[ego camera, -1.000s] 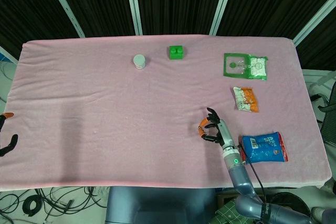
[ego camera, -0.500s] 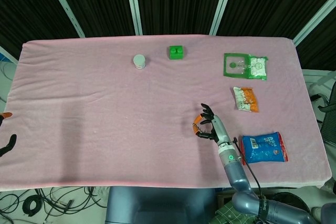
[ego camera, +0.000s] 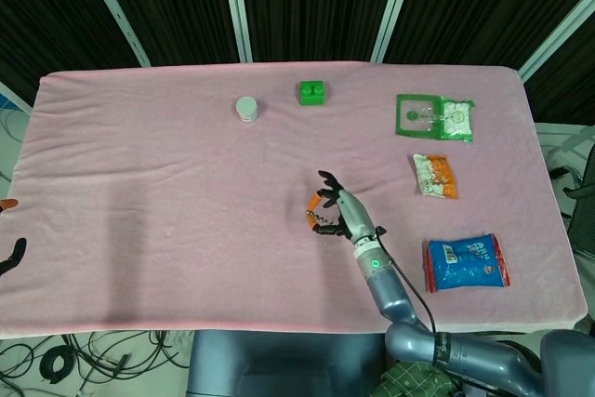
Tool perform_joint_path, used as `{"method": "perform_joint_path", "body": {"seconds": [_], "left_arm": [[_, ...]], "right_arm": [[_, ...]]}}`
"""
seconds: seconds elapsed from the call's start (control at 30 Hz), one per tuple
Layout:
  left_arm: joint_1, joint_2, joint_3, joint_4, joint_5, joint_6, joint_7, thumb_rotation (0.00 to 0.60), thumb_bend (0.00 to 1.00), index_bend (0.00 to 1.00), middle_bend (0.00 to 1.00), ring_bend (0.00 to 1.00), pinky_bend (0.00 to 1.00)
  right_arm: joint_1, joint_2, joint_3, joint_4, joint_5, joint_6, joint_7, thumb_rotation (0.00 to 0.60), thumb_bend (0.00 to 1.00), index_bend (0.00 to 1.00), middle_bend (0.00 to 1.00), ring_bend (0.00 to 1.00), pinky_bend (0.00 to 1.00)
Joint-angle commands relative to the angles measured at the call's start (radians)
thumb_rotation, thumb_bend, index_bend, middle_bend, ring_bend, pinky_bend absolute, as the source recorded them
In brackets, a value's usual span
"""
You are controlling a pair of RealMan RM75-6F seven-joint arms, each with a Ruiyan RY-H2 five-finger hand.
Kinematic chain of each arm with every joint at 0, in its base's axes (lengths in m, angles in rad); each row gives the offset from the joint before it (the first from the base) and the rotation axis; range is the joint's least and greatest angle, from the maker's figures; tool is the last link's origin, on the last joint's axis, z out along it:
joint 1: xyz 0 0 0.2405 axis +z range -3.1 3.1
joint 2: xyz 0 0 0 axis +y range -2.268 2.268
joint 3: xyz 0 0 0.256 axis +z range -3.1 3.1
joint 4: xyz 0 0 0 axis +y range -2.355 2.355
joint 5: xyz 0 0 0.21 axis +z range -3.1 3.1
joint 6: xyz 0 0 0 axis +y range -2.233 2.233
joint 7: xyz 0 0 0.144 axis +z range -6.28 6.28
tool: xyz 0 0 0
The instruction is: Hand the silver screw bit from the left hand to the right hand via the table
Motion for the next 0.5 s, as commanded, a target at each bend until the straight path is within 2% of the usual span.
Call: {"method": "perform_joint_path", "body": {"seconds": [0.03, 0.27, 0.5], "left_arm": [[0.001, 0.002, -0.002, 0.000, -0.001, 0.001, -0.005, 0.600, 0.34, 0.29, 0.03, 0.00, 0.00], [0.003, 0.009, -0.003, 0.004, -0.002, -0.002, -0.025, 0.600, 0.34, 0.29, 0.03, 0.00, 0.00], [0.008, 0.018, -0.003, 0.004, 0.003, 0.002, -0.044, 0.600, 0.34, 0.29, 0.03, 0.00, 0.00]], "right_arm": [[0.058, -0.036, 0.026, 0.028, 0.039, -0.010, -0.051, 0.600, 0.37, 0.66, 0.04, 0.09, 0.32], [0.178, -0.109, 0.049, 0.130, 0.126, -0.043, -0.146, 0.600, 0.37, 0.66, 0.04, 0.09, 0.32], [0.231, -0.141, 0.015, 0.230, 0.152, -0.092, -0.183, 0.600, 0.37, 0.66, 0.04, 0.09, 0.30]]}}
